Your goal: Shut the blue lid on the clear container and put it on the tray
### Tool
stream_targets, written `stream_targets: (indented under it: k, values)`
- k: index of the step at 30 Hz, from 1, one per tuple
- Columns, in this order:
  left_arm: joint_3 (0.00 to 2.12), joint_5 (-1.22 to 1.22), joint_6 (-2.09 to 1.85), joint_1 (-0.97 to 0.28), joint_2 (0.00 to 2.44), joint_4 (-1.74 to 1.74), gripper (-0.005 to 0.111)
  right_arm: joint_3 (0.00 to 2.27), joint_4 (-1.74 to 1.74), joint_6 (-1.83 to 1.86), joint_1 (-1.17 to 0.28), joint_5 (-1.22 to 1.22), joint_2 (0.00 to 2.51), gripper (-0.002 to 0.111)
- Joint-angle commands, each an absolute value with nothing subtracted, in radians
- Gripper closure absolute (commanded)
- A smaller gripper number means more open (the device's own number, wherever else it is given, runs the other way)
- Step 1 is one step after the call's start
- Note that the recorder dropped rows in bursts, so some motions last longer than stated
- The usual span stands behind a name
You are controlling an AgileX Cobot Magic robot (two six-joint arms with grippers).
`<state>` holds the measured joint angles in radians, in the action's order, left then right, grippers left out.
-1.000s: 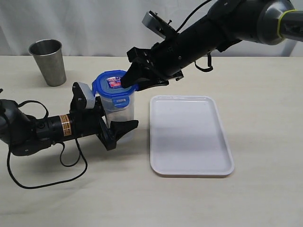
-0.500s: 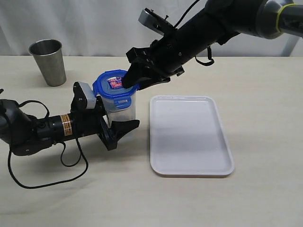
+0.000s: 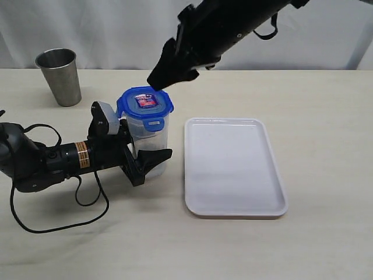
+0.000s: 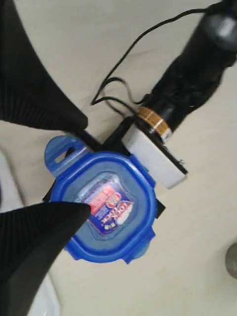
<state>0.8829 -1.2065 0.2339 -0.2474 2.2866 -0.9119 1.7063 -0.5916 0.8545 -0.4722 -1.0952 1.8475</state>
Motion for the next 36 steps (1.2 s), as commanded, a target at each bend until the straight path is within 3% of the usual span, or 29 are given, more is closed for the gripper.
stream_targets:
  k: [1,10,21,28,36]
  values:
    - [0.891,-1.221,0.237,-0.255,2.286,-0.903,0.107,1.688,-0.313,0.865,-0.570,-1.036,1.842,0.066]
    - [0.891,-1.221,0.237,-0.255,2.286,-0.903,0.107,1.551,-0.043,0.860,-0.709,-0.818,1.842,0.066]
    - [0.891,-1.221,0.237,-0.255,2.286,-0.903,0.107,1.381,0.052,0.927,-0.749,-0.626,1.865,0.066]
    - [0.891,-1.221,0.237,-0.255,2.286,-0.927,0.107,1.380,0.104,0.912,-0.780,-0.608,1.944,0.075]
    - [0.891,-1.221,0.237,-0.255,2.286,-0.930,0.107,1.380,0.129,0.898,-0.782,-0.575,1.999,0.075]
